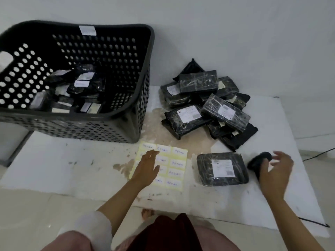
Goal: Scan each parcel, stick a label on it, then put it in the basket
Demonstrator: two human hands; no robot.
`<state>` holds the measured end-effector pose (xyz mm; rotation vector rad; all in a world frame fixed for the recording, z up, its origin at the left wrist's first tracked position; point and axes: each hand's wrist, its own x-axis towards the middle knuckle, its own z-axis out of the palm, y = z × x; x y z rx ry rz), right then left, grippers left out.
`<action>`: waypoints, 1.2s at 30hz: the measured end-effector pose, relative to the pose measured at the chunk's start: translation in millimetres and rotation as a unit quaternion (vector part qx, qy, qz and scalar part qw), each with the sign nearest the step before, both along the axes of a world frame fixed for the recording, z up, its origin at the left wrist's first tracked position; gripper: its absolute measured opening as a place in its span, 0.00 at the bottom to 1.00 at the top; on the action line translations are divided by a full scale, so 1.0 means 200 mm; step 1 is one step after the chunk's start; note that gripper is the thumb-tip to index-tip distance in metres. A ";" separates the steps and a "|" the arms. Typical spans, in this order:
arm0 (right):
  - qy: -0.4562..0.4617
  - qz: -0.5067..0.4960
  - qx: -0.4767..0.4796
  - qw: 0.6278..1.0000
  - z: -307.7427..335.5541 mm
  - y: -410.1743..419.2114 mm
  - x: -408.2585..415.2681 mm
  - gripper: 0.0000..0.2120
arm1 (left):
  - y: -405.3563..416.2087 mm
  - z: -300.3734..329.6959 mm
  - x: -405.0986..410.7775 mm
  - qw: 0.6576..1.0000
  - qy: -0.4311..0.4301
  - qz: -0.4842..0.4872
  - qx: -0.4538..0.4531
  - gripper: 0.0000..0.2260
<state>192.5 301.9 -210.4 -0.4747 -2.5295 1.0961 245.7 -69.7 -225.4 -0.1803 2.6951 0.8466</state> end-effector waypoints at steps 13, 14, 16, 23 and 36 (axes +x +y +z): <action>-0.152 0.290 0.003 0.945 -0.26 -1.12 -0.10 0.18 | -0.14 -0.10 -0.34 0.941 -0.165 -0.280 -0.092 0.31; -0.180 0.288 0.024 0.940 -0.29 -1.14 -0.11 0.21 | -0.15 -0.11 -0.34 0.936 -0.168 -0.291 -0.105 0.31; -0.214 0.283 0.065 0.933 -0.35 -1.17 -0.11 0.26 | -0.16 -0.14 -0.33 0.928 -0.159 -0.310 -0.134 0.31; -0.208 0.263 0.119 0.935 -0.40 -1.23 -0.15 0.24 | -0.17 -0.18 -0.33 0.921 -0.133 -0.326 -0.165 0.32; -0.188 0.224 0.124 0.948 -0.36 -1.29 -0.21 0.05 | -0.17 -0.19 -0.29 0.921 -0.121 -0.324 -0.180 0.34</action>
